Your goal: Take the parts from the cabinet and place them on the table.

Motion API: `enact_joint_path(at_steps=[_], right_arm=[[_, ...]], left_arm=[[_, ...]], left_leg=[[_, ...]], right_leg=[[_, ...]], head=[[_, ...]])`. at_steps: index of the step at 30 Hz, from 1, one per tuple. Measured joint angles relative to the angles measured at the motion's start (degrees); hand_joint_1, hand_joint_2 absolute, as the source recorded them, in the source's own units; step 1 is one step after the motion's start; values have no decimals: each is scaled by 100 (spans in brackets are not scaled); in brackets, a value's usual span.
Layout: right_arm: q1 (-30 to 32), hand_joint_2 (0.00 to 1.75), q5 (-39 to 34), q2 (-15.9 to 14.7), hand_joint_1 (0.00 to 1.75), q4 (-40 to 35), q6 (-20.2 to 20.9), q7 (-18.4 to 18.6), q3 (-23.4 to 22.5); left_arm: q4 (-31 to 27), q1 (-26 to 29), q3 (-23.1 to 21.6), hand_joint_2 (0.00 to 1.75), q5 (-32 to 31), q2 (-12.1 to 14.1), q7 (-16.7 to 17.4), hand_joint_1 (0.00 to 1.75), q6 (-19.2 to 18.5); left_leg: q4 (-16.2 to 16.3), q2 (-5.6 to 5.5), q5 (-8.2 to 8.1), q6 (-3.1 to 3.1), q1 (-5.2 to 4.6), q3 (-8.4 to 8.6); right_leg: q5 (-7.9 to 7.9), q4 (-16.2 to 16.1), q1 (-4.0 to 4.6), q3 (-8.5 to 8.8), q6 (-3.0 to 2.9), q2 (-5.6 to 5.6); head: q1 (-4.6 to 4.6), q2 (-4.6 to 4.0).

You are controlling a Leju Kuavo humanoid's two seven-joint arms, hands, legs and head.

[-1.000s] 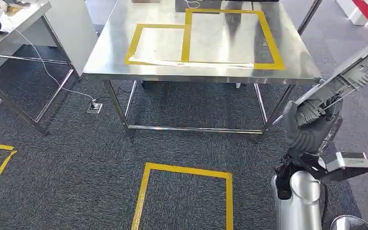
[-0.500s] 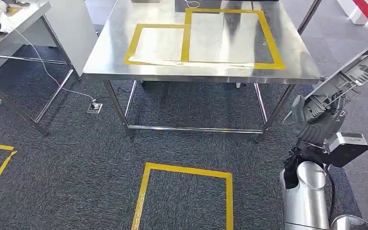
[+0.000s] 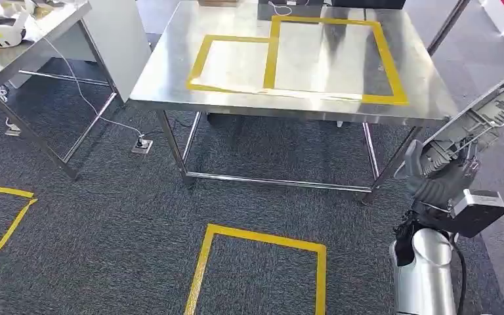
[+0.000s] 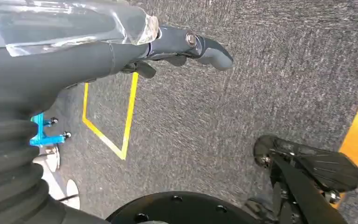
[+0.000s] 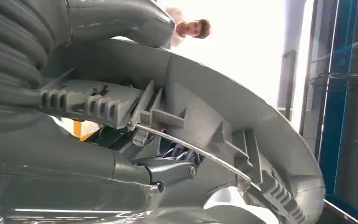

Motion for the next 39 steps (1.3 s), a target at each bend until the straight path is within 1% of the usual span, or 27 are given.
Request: enact_joint_path(at_steps=[1,2,3,6,7,8,10,11,12,14,16,17,18,20,22,23,26,27,28,30,31,32,33,35,37,38,39], right_arm=[[5,175,0,4,175,9,-11,0,-7],[-2,175,2,0,175,13,-17,-9,-9],[29,175,5,-2,175,15,-20,-9,-13],[94,175,26,7,175,11,-39,-13,-40],[95,175,33,9,175,-2,-53,-13,-48],[98,175,37,9,175,-7,-70,-20,-59],[127,175,72,9,175,-7,-85,-33,-79],[144,175,87,11,175,-7,-85,-33,-83],[167,175,98,15,175,-7,-85,-33,-85],[182,175,114,22,175,-7,-87,-35,-90],[174,175,122,31,175,-7,-92,-42,-92],[171,175,125,37,175,-4,-94,-52,-94],[161,175,133,37,175,-4,-94,-59,-96],[171,175,133,46,175,-4,-94,-57,-98],[181,175,136,46,175,-15,-94,-55,-96],[161,175,136,42,175,-15,-94,-57,-94],[174,175,138,33,175,-11,-101,-63,-96],[180,175,138,33,175,-2,-101,-66,-96],[180,175,138,33,175,7,-92,-70,-96],[164,175,138,33,175,28,-85,-76,-92],[162,175,138,33,175,37,-85,-76,-92],[146,175,138,37,175,74,-85,-85,-92],[131,175,149,31,175,83,-83,-96,-90],[116,175,135,31,175,105,-70,-111,-92],[55,175,136,33,175,142,-55,-131,-81],[31,175,125,33,175,144,-55,-136,-85],[18,175,127,33,175,149,-55,-138,-85]], left_arm=[[-2,-1,2,175,-7,22,0,0,0],[-4,-13,0,175,-15,22,-4,0,-4],[-6,-11,0,175,-24,28,-9,0,-7],[-7,-8,0,175,-61,46,-28,0,-18],[-4,-11,0,175,-66,46,-33,0,-22],[-7,-14,0,175,-66,48,-37,0,-28],[-7,-13,0,175,-66,52,-37,0,-33],[-7,-11,0,175,-66,55,-37,0,-39],[-7,-10,0,175,-66,55,-37,0,-39],[-4,-8,0,175,-66,52,-37,0,-46],[-4,-7,0,175,-66,50,-37,0,-57],[-7,-15,0,175,-66,61,-37,0,-52],[-4,-15,-2,175,-68,57,-39,0,-59],[-4,2,-2,175,-76,44,-44,0,-59],[-4,3,-2,175,-92,24,-48,0,-59],[-4,-11,-2,175,-101,17,-52,0,-59],[-4,-11,0,175,-101,11,-50,0,-59],[-4,-11,-2,175,-96,11,-39,0,-59],[-4,-11,0,175,-63,4,-31,0,-59],[-4,-11,2,175,-57,-2,-15,0,-52],[-4,-10,2,175,-57,2,-13,0,-48],[-4,-16,11,175,-57,31,-9,0,-46],[-7,-16,13,175,-57,17,-7,0,-48],[-4,-9,22,175,-46,15,-4,0,-40],[-7,-16,31,175,-46,11,-7,0,-20],[-7,-16,33,175,-50,11,-7,0,-18],[-7,-16,35,175,-50,13,-7,0,-18]], left_leg=[[15,-15,-32,-53,-1,2],[86,-34,-54,-88,-20,-41],[87,-36,-83,-111,-25,-84],[127,-15,-114,-156,-10,-82],[320,65,-134,-176,-17,-164],[671,121,-225,-208,-16,-365],[1662,157,-600,-232,-18,-1008],[1964,157,-674,-221,-19,-1243],[1999,156,-602,-197,-24,-1352],[1337,156,-87,-102,-79,-1165],[309,168,500,118,-195,-764],[309,189,237,169,-207,-735],[263,177,164,159,-220,-684],[243,164,273,175,-240,-644],[56,172,325,143,-162,-461],[37,166,304,177,-151,-422],[42,138,204,183,-146,-350],[43,128,166,170,-143,-307],[45,113,125,154,-134,-253],[80,85,18,99,-96,-134],[117,67,-49,50,-96,-111],[159,48,-96,1,-140,-140],[162,40,-106,-17,-139,-150],[125,42,-110,-37,-137,-136],[200,69,-200,-94,-136,-152],[445,106,-306,-125,-129,-262],[867,133,-473,-151,-112,-489]], right_leg=[[-110,-129,2,64,39,48],[-265,-234,38,28,-100,45],[-172,-174,44,55,-207,52],[-193,-140,36,104,-293,38],[-221,-145,39,144,-336,34],[-243,-145,47,163,-369,32],[-288,-145,84,176,-430,26],[-307,-145,107,189,-446,28],[-335,-145,129,221,-459,30],[-404,-149,180,328,-472,34],[-486,-162,205,429,-479,29],[-511,-166,248,455,-446,31],[-532,-170,223,435,-414,33],[-567,-205,206,462,-355,29],[-636,-128,219,512,-302,22],[-753,154,212,355,-271,29],[-1140,1414,187,-457,-166,29],[-1064,1551,172,-624,-151,29],[-854,1383,157,-621,-137,29],[-183,449,112,-298,-85,27],[27,-18,75,-141,-56,23],[-90,-49,107,-85,-36,38],[-115,-65,105,-66,-194,55],[-148,-73,121,-81,-272,55],[-175,-100,73,-7,-352,51],[-205,-101,70,29,-397,40],[-226,-101,72,50,-422,36]], head=[[2,0],[26,0],[9,0],[-15,0],[-15,0],[-28,0],[-28,0],[-28,0],[-28,0],[-31,0],[-26,0],[13,0],[2,0],[-9,0],[24,0],[33,0],[31,0],[37,0],[26,0],[31,0],[39,0],[61,0],[65,0],[32,0],[31,0],[-29,0],[-20,0]])
